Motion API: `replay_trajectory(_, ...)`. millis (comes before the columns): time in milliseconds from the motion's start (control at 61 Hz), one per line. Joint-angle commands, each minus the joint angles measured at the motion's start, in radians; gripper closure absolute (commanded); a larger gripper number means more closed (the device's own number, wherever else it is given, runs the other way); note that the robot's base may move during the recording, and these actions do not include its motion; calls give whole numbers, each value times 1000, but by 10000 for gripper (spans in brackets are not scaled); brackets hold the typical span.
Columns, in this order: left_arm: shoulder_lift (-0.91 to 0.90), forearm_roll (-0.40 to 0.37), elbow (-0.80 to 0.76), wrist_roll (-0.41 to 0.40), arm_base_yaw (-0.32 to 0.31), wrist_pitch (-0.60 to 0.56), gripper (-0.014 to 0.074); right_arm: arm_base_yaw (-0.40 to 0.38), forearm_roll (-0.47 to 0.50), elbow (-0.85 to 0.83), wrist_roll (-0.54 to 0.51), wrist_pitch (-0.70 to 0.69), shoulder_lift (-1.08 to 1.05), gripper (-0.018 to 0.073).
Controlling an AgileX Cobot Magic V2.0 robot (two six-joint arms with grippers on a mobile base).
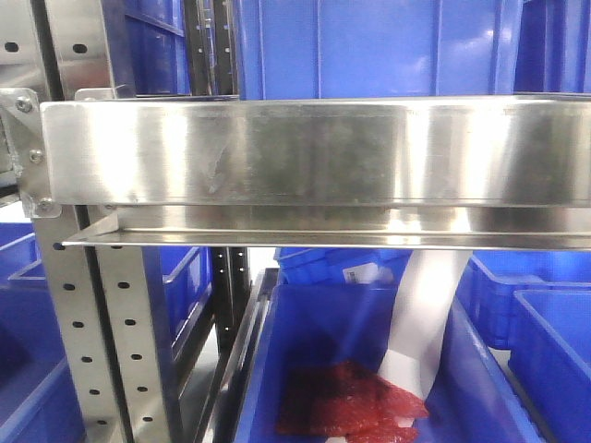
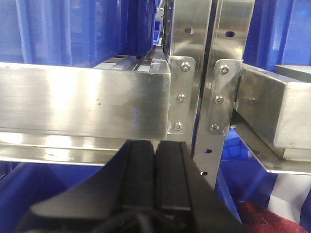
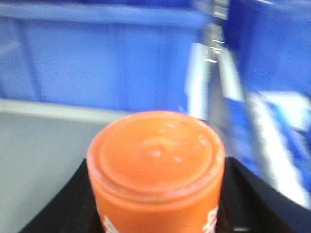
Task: Grab orange capacitor from left shelf to right conveyor
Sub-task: 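Retract the right arm holding the cylinder out of the shelf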
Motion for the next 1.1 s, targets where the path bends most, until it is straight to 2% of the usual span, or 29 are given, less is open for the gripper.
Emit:
replay_trajectory(0,-11,-2,-3,-2,1,-90,723,-33,-16,35,-2,-4,-140,492)
replay_trajectory(147,-11,-2,-3,-2,1,-90,723,-37,-16,130,-2,91,-338,492)
replay_trajectory(311,-11,-2,-3,-2,1,-90,723,-37,-16,152,-2,246,-561,492)
replay_trajectory(541,-11,-2,-3,-2,1,-90,723,-37,-16,152,-2,289,-759,492)
replay_trajectory(721,-11,-2,-3,-2,1,-90,723,-37,-16,152,-2,290,-828,492)
replay_trajectory(1081,-11,-2,-3,-2,1,-90,723,-37,-16,152,-2,291,-829,492)
